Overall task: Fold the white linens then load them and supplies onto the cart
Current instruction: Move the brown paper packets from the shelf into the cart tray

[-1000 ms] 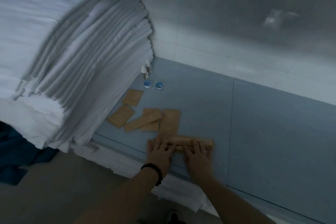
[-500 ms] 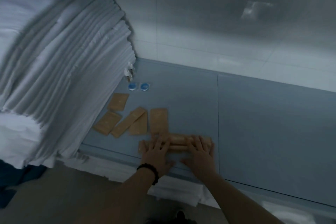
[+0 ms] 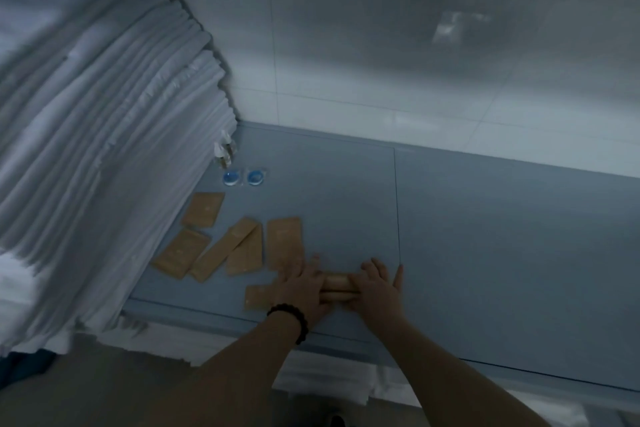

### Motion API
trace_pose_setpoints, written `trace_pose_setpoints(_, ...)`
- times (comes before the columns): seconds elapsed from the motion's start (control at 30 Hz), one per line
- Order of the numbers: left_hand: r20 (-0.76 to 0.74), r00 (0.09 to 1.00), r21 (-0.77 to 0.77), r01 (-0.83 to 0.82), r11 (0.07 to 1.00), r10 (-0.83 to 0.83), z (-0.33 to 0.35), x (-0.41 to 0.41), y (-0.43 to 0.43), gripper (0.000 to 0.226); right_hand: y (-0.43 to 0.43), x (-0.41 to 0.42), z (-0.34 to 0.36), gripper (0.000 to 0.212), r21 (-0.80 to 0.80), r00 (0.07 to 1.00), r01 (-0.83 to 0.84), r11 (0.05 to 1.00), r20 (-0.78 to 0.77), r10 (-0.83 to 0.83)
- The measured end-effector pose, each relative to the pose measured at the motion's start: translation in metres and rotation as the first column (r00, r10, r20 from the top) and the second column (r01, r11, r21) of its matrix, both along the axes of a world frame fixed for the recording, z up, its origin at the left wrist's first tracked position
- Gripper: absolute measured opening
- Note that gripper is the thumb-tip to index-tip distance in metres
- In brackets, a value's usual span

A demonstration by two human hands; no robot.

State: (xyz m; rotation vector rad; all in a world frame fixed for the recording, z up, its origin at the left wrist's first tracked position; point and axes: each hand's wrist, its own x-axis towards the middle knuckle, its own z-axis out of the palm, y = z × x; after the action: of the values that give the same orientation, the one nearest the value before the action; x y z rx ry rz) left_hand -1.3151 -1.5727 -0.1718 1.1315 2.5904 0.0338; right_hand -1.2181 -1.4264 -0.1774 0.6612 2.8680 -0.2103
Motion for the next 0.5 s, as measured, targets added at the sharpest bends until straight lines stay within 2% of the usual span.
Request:
trace_pose_setpoints(0.1, -0.007, 1.0, 0.011, -0.012, 1.0, 0.012, 0.003, 0.005, 0.006, 0.053, -0.004, 0.0, 0.004, 0.047, 0.045, 0.998, -0.036, 0.998, -0.044, 0.038)
trace_pose_setpoints(0.23, -0.033, 0.999, 0.002, -0.009, 1.0, 0.009, 0.008, 0.005, 0.011, 0.042, -0.01, 0.003, 0.017, 0.037, 0.196, 0.994, -0.065, 0.979, -0.076, 0.081)
trace_pose_setpoints(0.5, -0.104, 0.994, 0.027, 0.022, 0.999, -0.019, 0.014, 0.003, 0.016, 0.026, -0.015, 0.008, 0.027, 0.031, 0.236, 0.991, -0.015, 0.972, -0.125, 0.046)
